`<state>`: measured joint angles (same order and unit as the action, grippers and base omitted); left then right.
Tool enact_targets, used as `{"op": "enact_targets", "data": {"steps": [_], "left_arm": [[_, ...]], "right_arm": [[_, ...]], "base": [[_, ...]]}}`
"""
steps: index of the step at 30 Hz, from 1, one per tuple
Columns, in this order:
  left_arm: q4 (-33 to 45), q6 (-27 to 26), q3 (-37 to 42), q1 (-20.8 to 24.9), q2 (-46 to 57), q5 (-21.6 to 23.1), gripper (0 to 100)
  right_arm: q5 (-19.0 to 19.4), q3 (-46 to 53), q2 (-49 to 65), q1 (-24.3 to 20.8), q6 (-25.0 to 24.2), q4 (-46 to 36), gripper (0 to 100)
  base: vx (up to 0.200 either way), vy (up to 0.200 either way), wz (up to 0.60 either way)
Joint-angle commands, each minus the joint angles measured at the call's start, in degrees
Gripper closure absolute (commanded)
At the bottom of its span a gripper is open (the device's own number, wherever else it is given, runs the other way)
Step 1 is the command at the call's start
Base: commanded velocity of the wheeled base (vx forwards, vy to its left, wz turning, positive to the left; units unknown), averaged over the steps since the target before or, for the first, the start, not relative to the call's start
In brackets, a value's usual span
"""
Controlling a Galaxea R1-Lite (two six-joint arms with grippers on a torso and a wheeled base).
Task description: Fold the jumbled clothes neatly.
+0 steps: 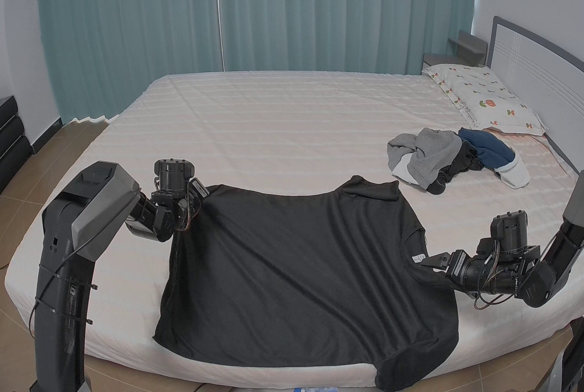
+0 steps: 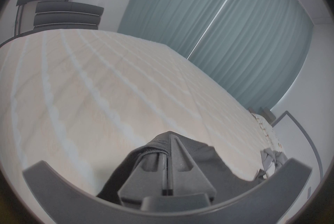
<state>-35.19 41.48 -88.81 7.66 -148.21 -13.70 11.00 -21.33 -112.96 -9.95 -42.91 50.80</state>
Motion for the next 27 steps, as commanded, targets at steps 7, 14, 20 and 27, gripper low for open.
{"op": "enact_targets", "data": {"steps": [7,14,20,27], "left_arm": [[2.8,-2.6,-8.6,-3.6,-5.7,-0.2,100],[2.9,-2.5,-8.3,-3.8,-6.3,-0.2,100],[2.9,-2.5,-7.8,-3.7,-5.9,-0.3,100],[4.3,-2.6,-7.4,-3.5,-5.5,-0.7,100]], "right_arm": [[-1.5,0.0,-2.4,0.0,-0.2,4.8,0],[-4.5,-2.5,-6.4,0.2,-0.2,12.3,0],[-5.4,-17.7,-14.5,2.3,1.7,7.9,0],[-5.3,-32.5,-26.0,2.7,10.3,4.3,0]], "base": [[0.000,0.000,0.00],[0.000,0.000,0.00],[0.000,0.000,0.00],[0.000,0.000,0.00]]}}
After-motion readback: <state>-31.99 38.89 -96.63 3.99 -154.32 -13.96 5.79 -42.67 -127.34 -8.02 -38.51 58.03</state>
